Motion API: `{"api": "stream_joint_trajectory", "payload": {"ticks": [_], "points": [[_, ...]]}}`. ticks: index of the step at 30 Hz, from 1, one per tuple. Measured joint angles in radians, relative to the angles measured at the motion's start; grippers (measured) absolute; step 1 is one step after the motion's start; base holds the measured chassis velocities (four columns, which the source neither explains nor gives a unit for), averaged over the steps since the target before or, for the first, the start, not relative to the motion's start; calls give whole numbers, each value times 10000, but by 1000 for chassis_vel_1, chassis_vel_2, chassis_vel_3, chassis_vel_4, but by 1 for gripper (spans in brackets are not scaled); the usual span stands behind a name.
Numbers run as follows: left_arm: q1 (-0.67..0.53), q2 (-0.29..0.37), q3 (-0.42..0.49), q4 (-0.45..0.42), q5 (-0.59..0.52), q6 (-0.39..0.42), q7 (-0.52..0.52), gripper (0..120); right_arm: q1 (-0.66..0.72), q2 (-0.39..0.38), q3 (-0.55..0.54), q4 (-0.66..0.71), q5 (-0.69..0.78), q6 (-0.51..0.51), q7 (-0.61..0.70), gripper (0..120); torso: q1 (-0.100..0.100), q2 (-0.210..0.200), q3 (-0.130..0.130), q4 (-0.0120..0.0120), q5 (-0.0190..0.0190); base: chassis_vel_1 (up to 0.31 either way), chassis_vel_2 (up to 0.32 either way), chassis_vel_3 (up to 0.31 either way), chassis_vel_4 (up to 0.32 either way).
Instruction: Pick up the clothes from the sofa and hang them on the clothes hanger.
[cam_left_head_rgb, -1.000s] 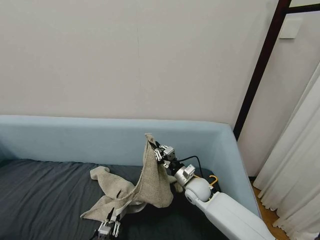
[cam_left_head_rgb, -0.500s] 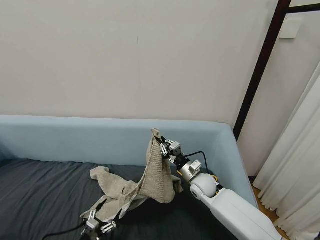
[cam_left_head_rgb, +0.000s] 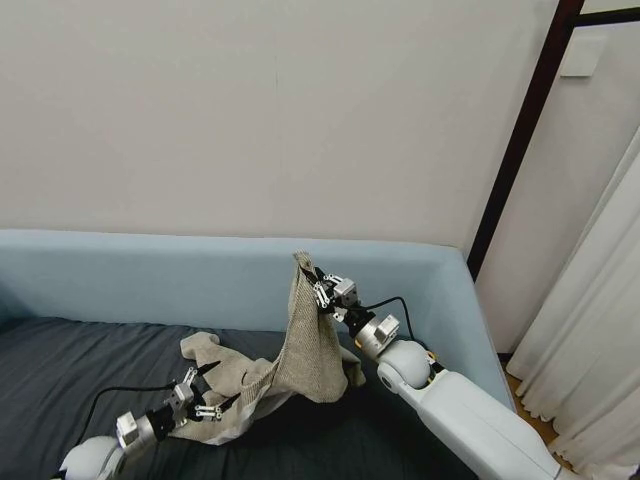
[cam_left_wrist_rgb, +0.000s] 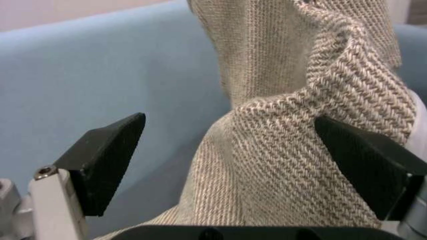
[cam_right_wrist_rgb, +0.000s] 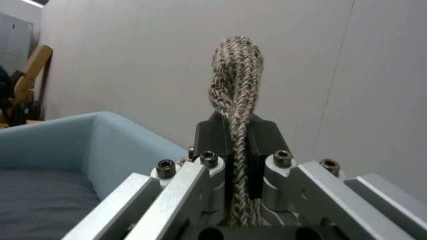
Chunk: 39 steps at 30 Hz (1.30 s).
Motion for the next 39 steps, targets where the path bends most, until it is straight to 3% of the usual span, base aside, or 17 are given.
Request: {"api": "stream_joint_trajectory", "payload": {"ticks": [2, 5, 13, 18, 23, 25, 28, 29, 39], "points": [[-668, -284, 39, 840, 83, 129, 1145, 100, 27, 25, -15, 2, -10, -5, -40, 4, 0, 0, 0, 0, -2, 0, 0, 0, 0], [-1114, -514, 71, 1400, 301, 249, 1926, 100, 65, 63, -21, -19, -9, -16, -42, 4, 0, 0, 0, 2, 1, 0, 0, 0, 0], [-1775, -1002, 358, 2178, 561, 405, 2583, 97, 134, 109, -66, -37, 14, -33, -43, 4, 0, 0, 0, 0, 0, 0, 0, 0, 0], [-1807, -1061, 522, 2184, 658, 508, 2788, 81, 134, 110, -66, -28, 17, -33, -44, 4, 0, 0, -1, 1, 1, 0, 0, 0, 0], [-1733, -1145, 541, 2185, 817, 546, 2912, 57, 133, 56, -26, 72, 33, -33, -44, 4, 0, -1, -1, 1, -1, 0, 0, 0, 0], [-1725, -1149, 538, 2185, 825, 547, 2915, 56, 131, 52, -25, 77, 33, -33, -44, 4, 0, 0, -1, 1, -1, 0, 0, 0, 0], [-1629, -1168, 441, 2189, 849, 546, 2941, 38, 117, 30, -24, 138, 40, -33, -42, 4, 0, 0, -2, 1, -1, 0, 0, 0, 0], [-1629, -1168, 441, 2189, 849, 546, 2941, 38, 117, 30, -24, 138, 40, -33, -42, 4, 0, 0, -2, 1, -1, 0, 0, 0, 0], [-952, -721, 95, 1346, 527, 531, 2907, 5, 79, 6, 36, -31, 78, -29, -18, 4, 0, 1, -2, 1, 2, 0, 0, 0, 0]]}}
